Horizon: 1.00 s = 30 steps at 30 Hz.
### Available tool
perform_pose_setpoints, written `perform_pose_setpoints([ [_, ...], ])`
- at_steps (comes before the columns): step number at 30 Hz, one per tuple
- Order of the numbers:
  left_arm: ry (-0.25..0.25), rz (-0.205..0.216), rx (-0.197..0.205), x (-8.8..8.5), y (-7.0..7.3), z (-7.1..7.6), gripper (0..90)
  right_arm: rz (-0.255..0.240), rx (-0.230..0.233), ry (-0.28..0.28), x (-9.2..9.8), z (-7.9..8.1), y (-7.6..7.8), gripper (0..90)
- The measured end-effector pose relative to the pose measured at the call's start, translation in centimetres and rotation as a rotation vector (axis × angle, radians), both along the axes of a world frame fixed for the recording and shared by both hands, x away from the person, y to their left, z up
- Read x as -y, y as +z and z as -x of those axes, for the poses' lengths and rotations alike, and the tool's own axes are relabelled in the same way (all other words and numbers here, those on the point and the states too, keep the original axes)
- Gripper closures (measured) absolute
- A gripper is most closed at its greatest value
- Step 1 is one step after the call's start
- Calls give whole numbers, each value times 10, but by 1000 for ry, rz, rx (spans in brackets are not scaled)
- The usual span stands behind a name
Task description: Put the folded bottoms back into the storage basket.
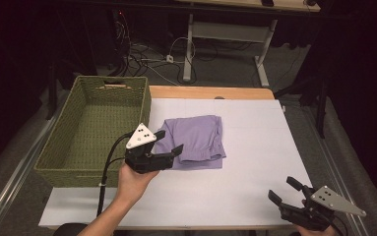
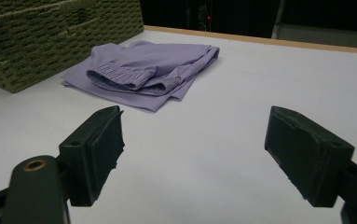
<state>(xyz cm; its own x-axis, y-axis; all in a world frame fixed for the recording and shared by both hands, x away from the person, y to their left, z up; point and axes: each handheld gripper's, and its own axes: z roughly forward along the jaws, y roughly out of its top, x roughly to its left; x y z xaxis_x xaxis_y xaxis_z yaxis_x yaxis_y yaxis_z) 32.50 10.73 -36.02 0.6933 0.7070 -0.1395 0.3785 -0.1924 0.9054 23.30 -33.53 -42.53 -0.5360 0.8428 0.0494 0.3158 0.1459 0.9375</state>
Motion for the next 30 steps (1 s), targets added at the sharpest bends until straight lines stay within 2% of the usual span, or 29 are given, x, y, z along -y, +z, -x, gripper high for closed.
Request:
perform_pose_setpoints([
  [5,4,-9,-12,6,-1,-7,220,-6,-5,3,0,0,0,198],
  [9,1,-32,-35,14,-2,-14,220,-7,-6,1,0,0,0,198],
  [16,3,-59,-50,23,-4,-22,219,-6,-5,2,0,-1,0,198],
  [21,14,-72,-75,29,-7,-31,218,4,-6,-1,-1,-1,-1,198],
  [27,25,-105,-98,37,-12,-40,218,6,-6,-4,-1,-1,-1,198],
  [30,34,-120,-117,39,-13,-47,190,8,-7,-5,-1,-1,-1,198],
])
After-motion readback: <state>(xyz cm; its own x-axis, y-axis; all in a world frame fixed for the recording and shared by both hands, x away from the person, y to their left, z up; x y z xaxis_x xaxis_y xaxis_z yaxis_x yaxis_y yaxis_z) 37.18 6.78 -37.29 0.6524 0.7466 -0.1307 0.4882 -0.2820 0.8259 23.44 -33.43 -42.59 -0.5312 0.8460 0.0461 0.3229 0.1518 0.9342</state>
